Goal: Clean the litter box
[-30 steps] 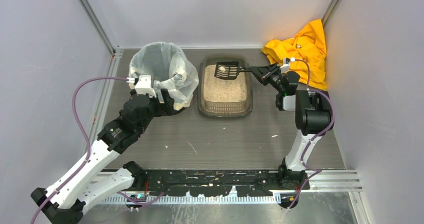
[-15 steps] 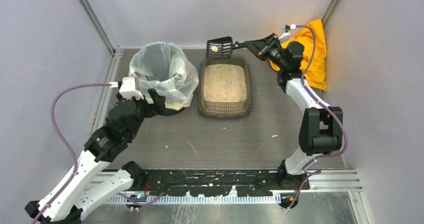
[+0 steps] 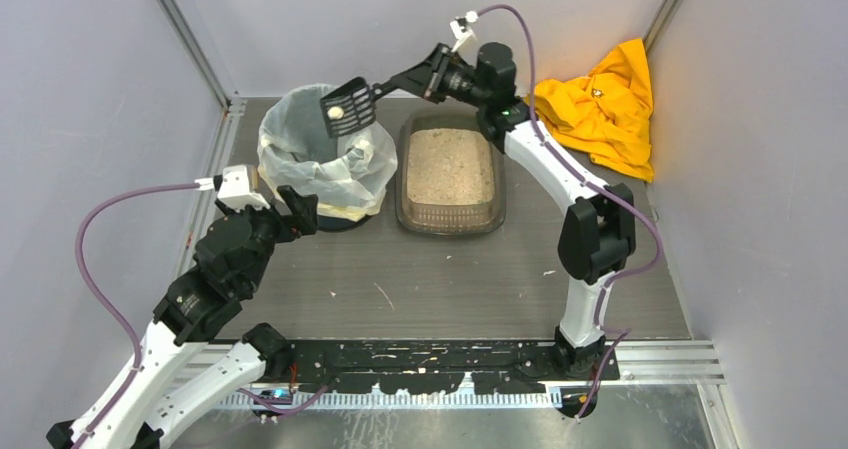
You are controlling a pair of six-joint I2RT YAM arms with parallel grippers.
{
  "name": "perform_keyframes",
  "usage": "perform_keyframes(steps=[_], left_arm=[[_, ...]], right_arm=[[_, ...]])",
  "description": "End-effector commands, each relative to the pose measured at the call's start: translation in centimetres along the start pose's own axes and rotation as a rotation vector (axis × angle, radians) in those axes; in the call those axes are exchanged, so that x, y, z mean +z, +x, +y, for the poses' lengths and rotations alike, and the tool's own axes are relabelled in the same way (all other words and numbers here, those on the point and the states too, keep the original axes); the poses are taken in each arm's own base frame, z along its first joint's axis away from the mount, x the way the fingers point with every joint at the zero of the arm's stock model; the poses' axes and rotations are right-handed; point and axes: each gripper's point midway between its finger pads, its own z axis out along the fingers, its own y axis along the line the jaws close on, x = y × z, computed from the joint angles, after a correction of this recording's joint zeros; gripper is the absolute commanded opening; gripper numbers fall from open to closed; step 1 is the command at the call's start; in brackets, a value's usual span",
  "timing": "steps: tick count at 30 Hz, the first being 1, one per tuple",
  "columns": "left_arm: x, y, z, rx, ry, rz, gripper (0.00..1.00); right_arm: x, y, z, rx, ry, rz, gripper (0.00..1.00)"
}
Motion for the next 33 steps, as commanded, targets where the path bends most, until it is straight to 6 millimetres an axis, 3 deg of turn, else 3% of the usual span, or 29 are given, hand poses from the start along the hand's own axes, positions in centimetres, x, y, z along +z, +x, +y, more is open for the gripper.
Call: perform_keyframes(steps=[1, 7, 12, 18, 23, 26, 29, 33], left_arm=[[-0.8, -1.6, 0.5, -0.034, -0.006, -0.074, 0.86], [-0.6, -1.6, 0.2, -0.026, 0.012, -0.075, 0.86], [0.3, -0.7, -0.6, -0.008, 0.029, -0.038, 0.88], [0.6, -0.1, -0.6, 0.005, 0.022, -0.022, 0.88], [0.2, -0.6, -0.3, 0.001, 0.018, -0.037, 0.88], [0.1, -0.5, -0.2, -0.002, 0.017, -0.042, 0.89], [0.3, -0.3, -0.2, 0.001, 0.017, -0.034, 0.89], [0.5, 0.0, -0.5, 0.008, 0.021, -0.019, 0.89]], right_arm=[[2.0, 1.5, 2.6, -0.267, 0.029, 0.065, 0.01], [3.5, 4.2, 4.6, -0.620, 0.121, 0.101, 0.01], [4.6, 4.1, 9.0, -0.846, 0.091, 0.058, 0.01], [4.0, 2.5, 14.1, -0.968, -0.023, -0.075, 0.01], [3.2, 0.8, 14.7, -0.983, 0.015, -0.123, 0.01], [1.4, -1.6, 14.9, -0.920, 0.012, -0.212, 0.01], [-2.0, -5.0, 14.8, -0.766, -0.023, -0.305, 0.01], [-7.6, -10.0, 11.2, -0.687, 0.124, -0.435, 0.01]])
